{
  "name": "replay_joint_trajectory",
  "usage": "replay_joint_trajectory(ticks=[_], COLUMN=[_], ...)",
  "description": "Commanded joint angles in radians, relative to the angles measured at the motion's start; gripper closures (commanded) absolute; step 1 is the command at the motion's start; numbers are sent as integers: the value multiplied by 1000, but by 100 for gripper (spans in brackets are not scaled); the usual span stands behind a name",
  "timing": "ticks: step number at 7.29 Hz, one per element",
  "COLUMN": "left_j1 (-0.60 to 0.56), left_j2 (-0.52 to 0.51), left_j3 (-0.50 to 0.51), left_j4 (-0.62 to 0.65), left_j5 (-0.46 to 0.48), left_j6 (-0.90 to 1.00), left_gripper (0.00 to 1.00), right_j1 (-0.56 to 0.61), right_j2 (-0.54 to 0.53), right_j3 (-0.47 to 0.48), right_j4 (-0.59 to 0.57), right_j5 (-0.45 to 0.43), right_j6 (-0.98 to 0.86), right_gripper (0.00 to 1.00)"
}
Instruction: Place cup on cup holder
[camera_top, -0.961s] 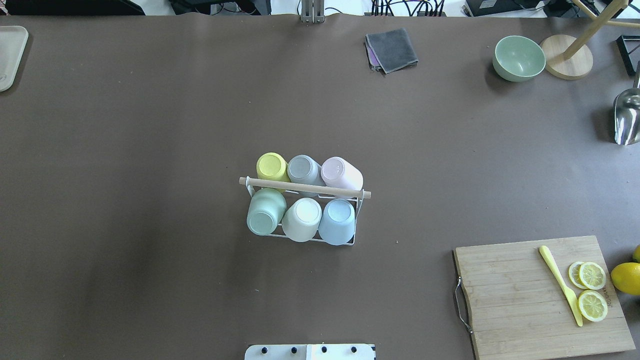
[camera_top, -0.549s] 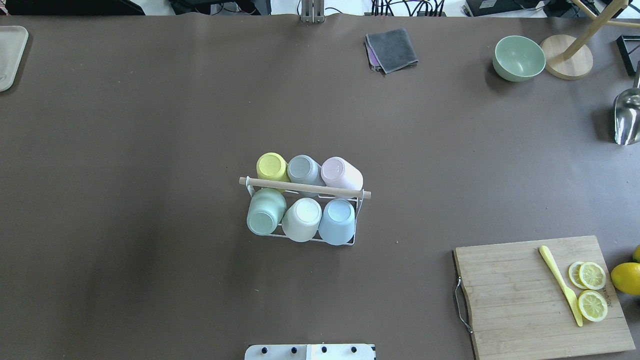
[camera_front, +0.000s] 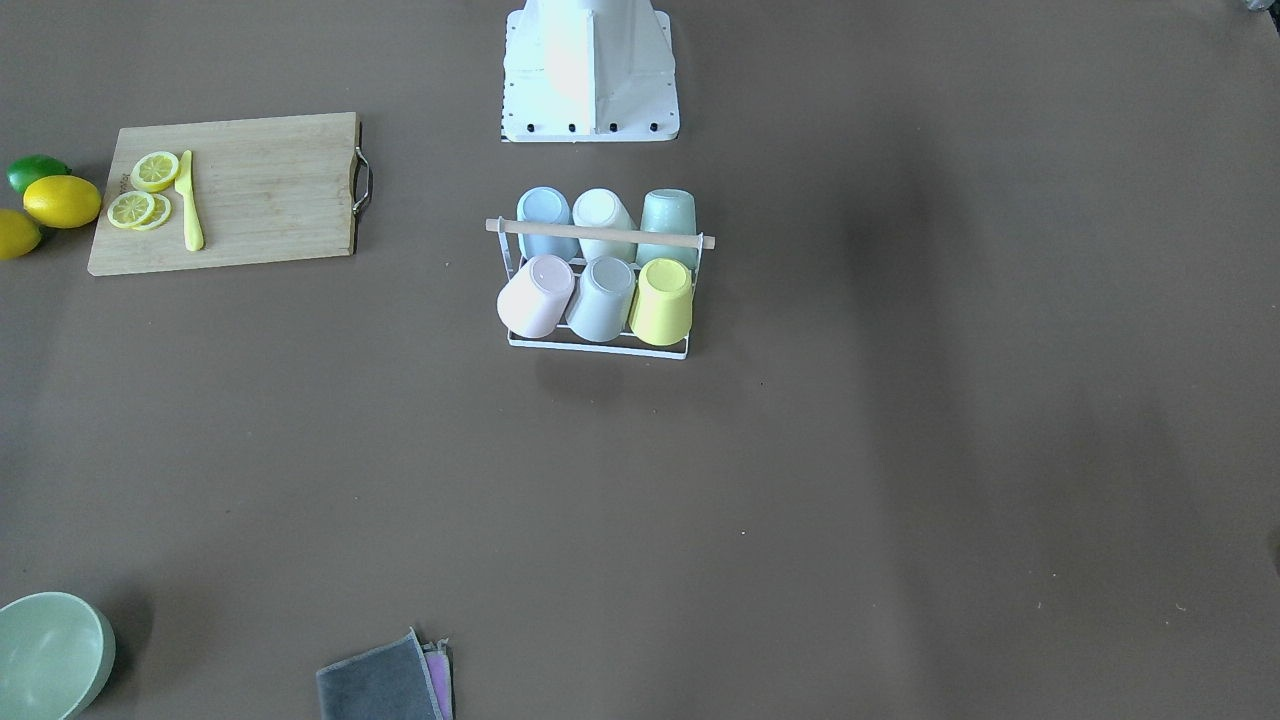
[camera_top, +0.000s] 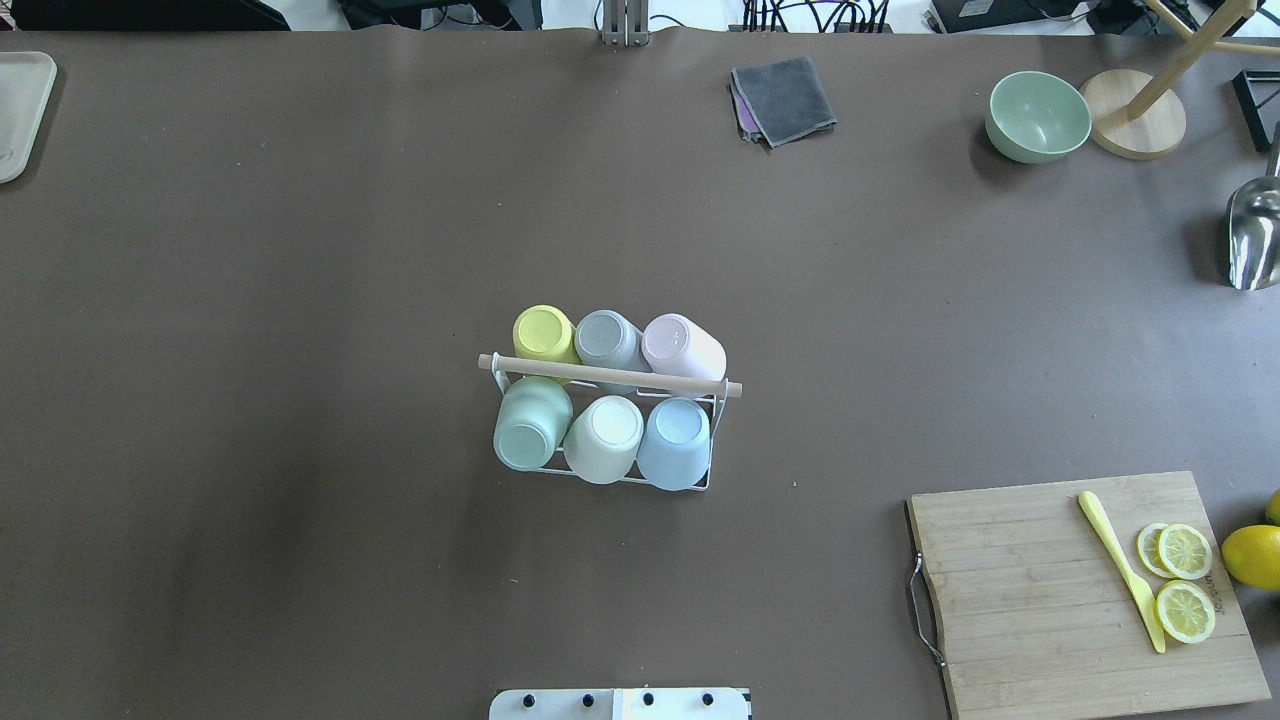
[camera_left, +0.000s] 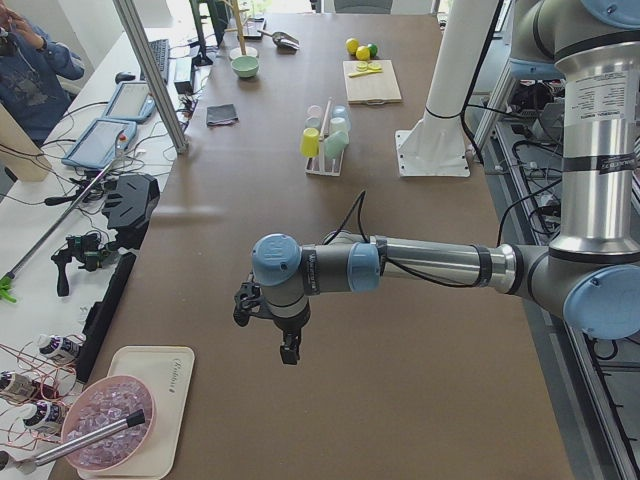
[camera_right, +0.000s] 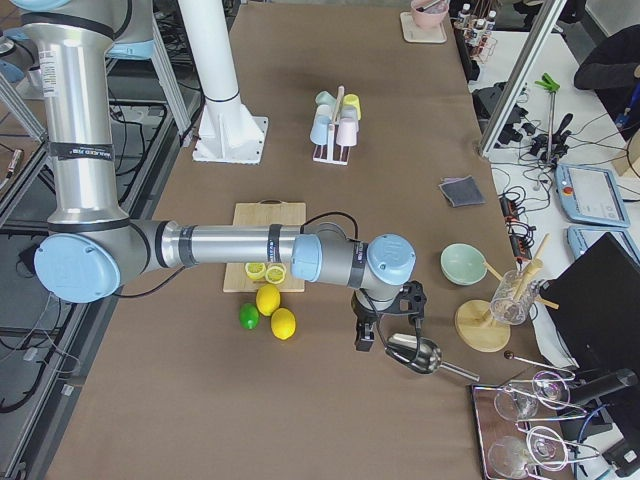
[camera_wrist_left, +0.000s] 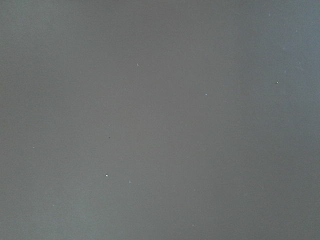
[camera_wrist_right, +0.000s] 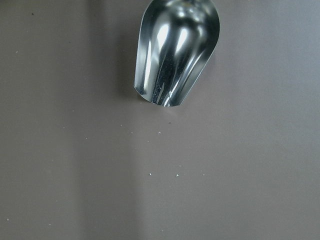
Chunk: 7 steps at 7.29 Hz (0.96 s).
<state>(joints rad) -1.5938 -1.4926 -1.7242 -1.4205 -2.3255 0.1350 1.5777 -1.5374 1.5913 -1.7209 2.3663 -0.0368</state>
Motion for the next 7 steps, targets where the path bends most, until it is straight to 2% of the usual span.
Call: replay_joint_trajectory(ticks=[1,7], left_j1=[0,-3], left_j2=[0,0], left_j3=[0,0], left_j4=[0,0], left_j5=[0,0], left_j6=[0,-2], left_gripper=[2,2], right_j1=[1,-1], right_j2=[-6,5], right_j3=[1,1], right_j4=[0,-22], right_j5=[2,1], right_j6=[0,0], right_gripper=[0,0])
